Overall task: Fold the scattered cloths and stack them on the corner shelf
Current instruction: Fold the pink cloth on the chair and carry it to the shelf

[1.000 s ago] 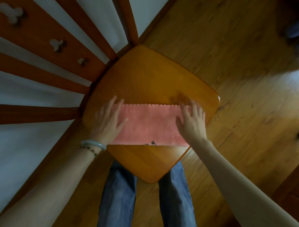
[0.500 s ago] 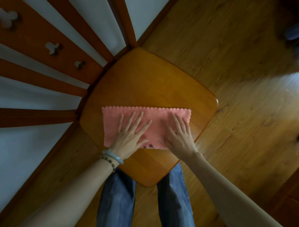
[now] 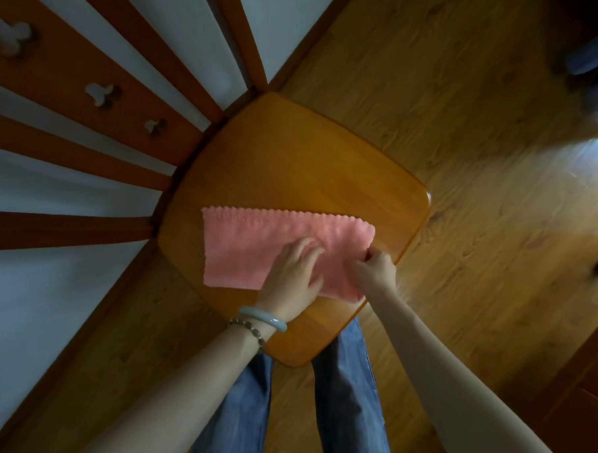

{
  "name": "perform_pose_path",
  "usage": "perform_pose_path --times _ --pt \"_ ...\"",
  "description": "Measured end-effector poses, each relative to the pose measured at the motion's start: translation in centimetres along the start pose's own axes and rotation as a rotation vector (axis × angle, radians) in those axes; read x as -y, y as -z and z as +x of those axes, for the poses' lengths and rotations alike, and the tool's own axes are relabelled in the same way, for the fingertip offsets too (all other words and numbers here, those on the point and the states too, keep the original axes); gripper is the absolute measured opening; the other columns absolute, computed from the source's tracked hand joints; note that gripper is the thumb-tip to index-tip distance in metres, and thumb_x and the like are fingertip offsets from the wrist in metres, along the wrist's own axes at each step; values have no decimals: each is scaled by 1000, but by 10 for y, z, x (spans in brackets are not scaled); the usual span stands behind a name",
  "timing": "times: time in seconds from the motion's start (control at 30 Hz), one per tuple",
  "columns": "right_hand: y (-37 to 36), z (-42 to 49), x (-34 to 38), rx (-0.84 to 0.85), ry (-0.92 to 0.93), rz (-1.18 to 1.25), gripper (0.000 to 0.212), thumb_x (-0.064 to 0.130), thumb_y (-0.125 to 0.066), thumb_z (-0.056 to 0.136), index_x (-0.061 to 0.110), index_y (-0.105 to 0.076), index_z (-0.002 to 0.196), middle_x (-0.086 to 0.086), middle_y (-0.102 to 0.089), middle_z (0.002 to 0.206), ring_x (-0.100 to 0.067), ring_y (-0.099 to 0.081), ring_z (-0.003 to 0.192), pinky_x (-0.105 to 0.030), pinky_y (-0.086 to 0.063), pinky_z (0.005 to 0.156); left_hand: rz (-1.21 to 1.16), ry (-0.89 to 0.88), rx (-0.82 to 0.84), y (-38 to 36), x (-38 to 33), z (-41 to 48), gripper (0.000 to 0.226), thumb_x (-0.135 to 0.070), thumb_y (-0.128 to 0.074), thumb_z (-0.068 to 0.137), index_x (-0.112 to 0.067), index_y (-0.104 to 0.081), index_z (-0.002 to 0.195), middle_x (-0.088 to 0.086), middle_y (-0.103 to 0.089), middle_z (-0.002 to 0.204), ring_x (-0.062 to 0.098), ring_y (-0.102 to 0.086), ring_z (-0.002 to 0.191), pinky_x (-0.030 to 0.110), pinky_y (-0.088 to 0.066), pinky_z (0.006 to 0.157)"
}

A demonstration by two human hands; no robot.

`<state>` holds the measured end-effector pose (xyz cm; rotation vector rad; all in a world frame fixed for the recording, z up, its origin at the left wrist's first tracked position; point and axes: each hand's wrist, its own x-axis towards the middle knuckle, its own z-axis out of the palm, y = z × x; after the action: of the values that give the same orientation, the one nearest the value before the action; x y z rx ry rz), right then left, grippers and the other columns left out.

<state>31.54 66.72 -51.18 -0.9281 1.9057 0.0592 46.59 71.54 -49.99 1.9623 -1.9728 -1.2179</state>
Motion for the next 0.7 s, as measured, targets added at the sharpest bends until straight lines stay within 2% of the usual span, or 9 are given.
perform_pose_path --times 0.13,0.2,0.27,0.33,0.4,0.43,0.5,0.6,0.7 --pt "10 -29 25 123 70 91 28 12 -57 80 10 -51 108 -7 -63 86 -15 -61 57 -19 -42 37 -584 326 30 22 -15 -7 32 -29 -57 92 -20 -57 123 -8 -58 117 10 -57 109 21 -47 90" --pt "7 -50 35 227 135 179 27 11 -57 84 10 -47 109 -15 -66 86 -18 -64 46 -23 -45 35 -815 372 31 37 -16 -12 38 -42 -59 88 -23 -57 122 -9 -62 113 10 -61 105 30 -54 88" --pt "-5 -68 43 340 198 293 27 4 -59 83 10 -45 106 -18 -66 85 -23 -66 49 -34 -53 42 -990 378 51 52 -12 -19 44 -49 -60 83 -24 -57 120 -6 -66 111 11 -65 101 32 -57 82" --pt "-19 -78 50 455 262 380 35 -1 -60 81 11 -45 110 -15 -65 91 -20 -68 62 -32 -56 51 -992 374 33 63 -1 -25 42 -46 -62 83 -23 -58 118 -5 -69 108 10 -67 98 31 -57 80" --pt "-34 -83 53 518 329 371 41 8 -58 81 15 -45 119 -3 -60 104 -11 -63 80 -21 -51 62 -850 425 -33 69 20 -28 35 -42 -64 85 -23 -59 114 -5 -69 105 11 -66 96 32 -55 82" --pt "-41 -84 53 511 355 331 44 12 -56 80 17 -46 123 1 -57 110 -11 -59 89 -22 -50 67 -774 465 -73 71 33 -30 29 -37 -62 88 -22 -59 112 -6 -67 104 11 -64 97 32 -53 84" --pt "-57 -81 46 353 481 99 46 8 -52 79 16 -50 124 1 -53 119 -16 -52 103 -26 -48 80 -703 518 -134 74 56 -32 20 -23 -57 93 -25 -56 113 -9 -64 107 8 -59 99 31 -48 88" --pt "-76 -69 33 37 813 -365 39 4 -53 79 9 -58 117 -9 -54 124 -28 -50 108 -37 -47 88 -655 552 -176 76 82 -35 30 -15 -51 95 -21 -51 124 -6 -60 115 11 -56 105 29 -42 86" --pt "-89 -58 26 -5 920 -560 33 7 -67 74 6 -61 106 -17 -56 124 -37 -54 106 -46 -51 83 -600 553 -203 74 99 -34 30 -15 -48 97 -17 -48 126 -4 -58 115 15 -56 106 28 -40 83"
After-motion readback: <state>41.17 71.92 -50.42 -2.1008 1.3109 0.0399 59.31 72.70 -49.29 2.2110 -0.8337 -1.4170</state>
